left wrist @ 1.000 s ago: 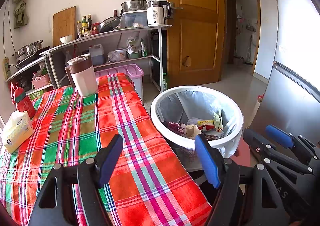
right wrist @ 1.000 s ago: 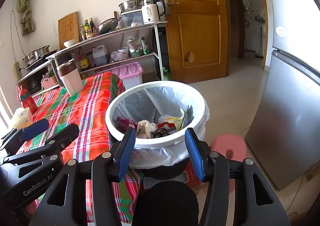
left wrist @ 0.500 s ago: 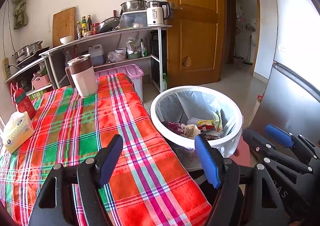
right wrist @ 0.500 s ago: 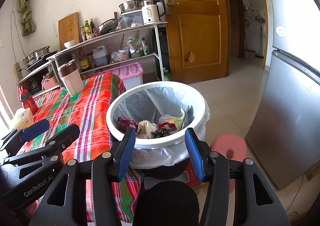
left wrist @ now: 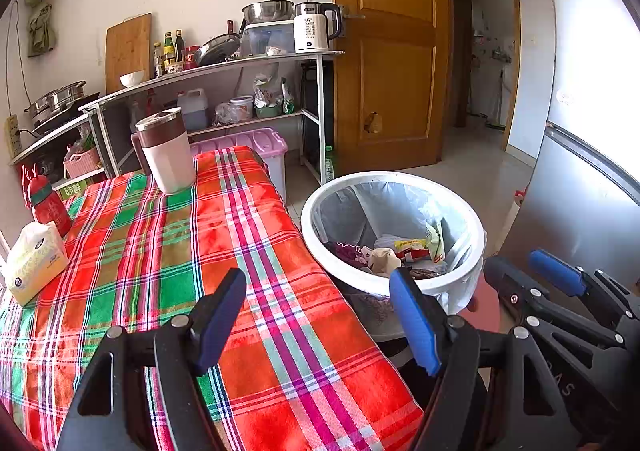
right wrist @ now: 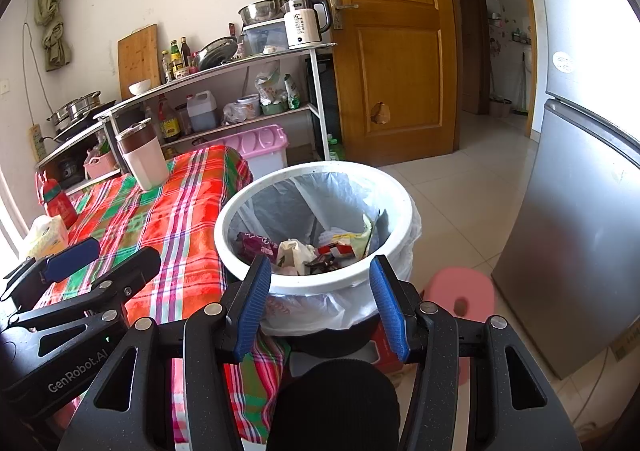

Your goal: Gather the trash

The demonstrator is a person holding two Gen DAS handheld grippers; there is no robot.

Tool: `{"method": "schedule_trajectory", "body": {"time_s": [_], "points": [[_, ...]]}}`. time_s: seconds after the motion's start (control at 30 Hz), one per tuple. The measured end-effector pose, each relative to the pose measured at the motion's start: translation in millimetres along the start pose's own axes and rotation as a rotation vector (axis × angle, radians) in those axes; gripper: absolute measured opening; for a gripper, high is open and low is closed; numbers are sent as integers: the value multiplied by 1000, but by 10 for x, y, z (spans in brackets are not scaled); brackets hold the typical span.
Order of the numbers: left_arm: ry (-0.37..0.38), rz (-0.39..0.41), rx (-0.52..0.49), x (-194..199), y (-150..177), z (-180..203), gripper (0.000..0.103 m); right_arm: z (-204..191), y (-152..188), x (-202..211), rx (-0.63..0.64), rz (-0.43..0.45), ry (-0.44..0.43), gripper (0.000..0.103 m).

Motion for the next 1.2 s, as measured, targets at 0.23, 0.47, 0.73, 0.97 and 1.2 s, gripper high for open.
{"method": "schedule_trajectory", "body": {"time_s": [0.23,0.47,0.73,0.97,1.2], "points": [[0,0,0,7,1,-1,76,-5,3,-1,0,1,0,52],[0,1,2,6,-2,-1,76,-4,2,-2,0,0,0,52],[1,-1,2,14,2,-6,76,-6,6,1,0,1,-1,52],[5,-2,1,27,6,-5,76,-12,11,13,2,2,-3,52],[7,-3,2,38,4,-4,76,-18,10,29,2,4,-5,52]]}}
Point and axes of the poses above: each gripper's, at about its wrist camera, not at the fingertips, and x roughly against the way its jaws point, z to its right, y to its underside, the point moved 4 cm from there along -x, roughly the way its jaws point, and after that the axes turned 8 degrees about -z, right-handed, at the moved point
